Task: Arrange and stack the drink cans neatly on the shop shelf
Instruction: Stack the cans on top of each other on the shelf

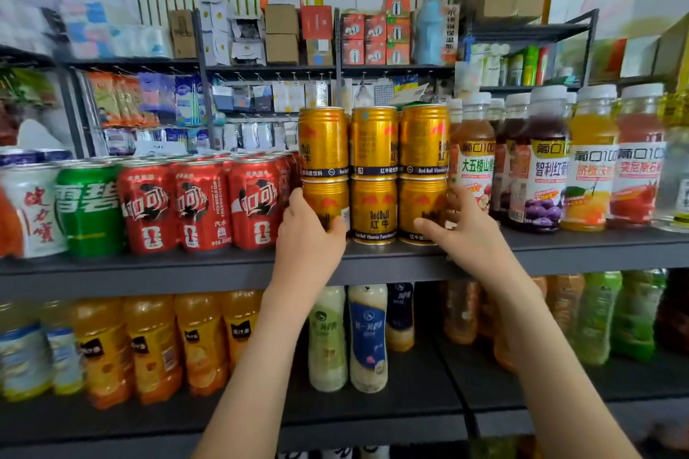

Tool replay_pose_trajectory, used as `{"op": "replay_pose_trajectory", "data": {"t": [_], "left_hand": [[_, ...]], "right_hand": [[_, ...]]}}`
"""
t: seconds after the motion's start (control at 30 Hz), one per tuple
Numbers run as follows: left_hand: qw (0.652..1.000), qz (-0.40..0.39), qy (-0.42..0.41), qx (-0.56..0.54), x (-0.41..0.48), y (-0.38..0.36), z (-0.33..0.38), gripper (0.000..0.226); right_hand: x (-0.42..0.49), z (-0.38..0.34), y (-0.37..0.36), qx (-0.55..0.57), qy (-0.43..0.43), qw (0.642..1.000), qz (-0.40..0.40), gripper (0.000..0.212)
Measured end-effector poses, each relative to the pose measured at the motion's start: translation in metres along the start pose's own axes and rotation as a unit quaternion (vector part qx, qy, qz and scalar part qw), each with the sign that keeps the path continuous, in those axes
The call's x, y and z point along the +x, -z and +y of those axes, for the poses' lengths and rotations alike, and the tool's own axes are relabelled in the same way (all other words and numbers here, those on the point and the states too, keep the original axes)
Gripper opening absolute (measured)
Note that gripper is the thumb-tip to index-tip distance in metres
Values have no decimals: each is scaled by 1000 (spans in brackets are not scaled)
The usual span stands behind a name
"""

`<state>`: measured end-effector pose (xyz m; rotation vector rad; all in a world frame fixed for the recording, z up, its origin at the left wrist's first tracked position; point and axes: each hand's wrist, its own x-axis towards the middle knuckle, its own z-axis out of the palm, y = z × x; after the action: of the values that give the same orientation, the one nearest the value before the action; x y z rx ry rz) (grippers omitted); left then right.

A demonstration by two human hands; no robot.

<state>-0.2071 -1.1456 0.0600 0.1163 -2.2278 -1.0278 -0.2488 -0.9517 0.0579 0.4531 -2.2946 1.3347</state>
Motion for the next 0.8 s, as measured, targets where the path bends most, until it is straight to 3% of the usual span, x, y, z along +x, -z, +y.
{"op": "replay_pose_trajectory", "data": {"t": [0.33,0.53,0.8], "left_hand": [[996,-83,12,9,23,2,-17,48],[998,-61,-10,7,24,0,-22,54],[996,-19,-16,85,24,-6,-21,66]], "right_hand": [[15,5,-12,-54,-25,998,6,68],[15,11,-13,-63,-27,997,19,64],[15,12,-14,-75,-25,997,25,62]]}}
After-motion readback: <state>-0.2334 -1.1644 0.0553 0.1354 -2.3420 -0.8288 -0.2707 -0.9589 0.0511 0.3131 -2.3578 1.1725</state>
